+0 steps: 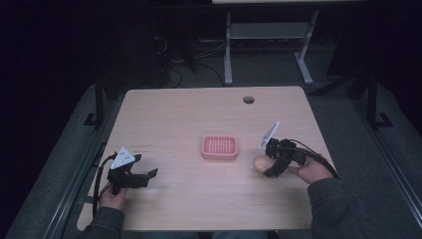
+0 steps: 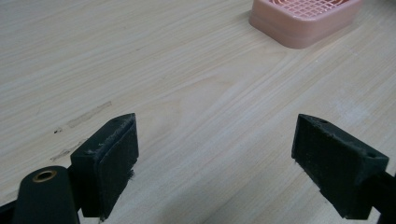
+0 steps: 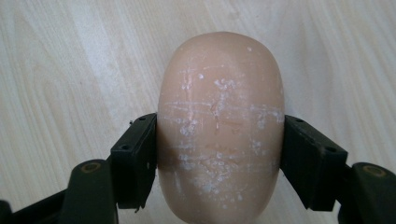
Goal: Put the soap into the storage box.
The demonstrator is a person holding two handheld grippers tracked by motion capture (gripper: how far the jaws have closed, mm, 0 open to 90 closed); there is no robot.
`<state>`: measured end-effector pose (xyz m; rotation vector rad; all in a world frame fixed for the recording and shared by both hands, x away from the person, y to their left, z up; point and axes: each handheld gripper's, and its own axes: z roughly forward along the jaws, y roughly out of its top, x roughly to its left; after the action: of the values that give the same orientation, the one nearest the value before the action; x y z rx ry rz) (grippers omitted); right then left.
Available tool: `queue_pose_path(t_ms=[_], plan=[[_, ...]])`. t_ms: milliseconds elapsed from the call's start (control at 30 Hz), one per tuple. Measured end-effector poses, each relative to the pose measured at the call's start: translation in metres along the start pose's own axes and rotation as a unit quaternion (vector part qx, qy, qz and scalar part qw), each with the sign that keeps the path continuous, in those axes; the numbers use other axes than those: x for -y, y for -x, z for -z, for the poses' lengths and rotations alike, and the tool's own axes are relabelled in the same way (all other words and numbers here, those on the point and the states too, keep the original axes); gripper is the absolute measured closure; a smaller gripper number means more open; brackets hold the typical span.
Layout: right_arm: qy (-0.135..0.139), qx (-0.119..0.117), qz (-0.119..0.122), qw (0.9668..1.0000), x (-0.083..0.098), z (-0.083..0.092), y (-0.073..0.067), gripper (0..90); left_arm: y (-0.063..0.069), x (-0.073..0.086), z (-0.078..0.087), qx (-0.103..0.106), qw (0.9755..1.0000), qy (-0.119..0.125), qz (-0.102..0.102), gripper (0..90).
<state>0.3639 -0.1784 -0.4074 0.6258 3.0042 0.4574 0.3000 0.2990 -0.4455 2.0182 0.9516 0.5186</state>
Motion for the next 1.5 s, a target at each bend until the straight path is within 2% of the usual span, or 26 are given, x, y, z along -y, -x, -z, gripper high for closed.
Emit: queue_pose_path(t_ms=[667,900,1500], plan=[[-0.005,-0.006,0.015,0.9999,-0.026,0.003,0.01,31.8,0.0,0.0,0.0,0.001,1.0,0.002,0.003,14.3],[0.005,-0.011,0.017,0.9998,-0.035,0.005,0.015,31.8,0.0,0.0,0.0,0.0,1.0,0.003,0.005,14.3],[-0.002,-0.014,0.028,0.9995,-0.06,0.007,0.026,31.8,0.0,0.0,0.0,0.001,0.9999,0.006,0.008,14.3]])
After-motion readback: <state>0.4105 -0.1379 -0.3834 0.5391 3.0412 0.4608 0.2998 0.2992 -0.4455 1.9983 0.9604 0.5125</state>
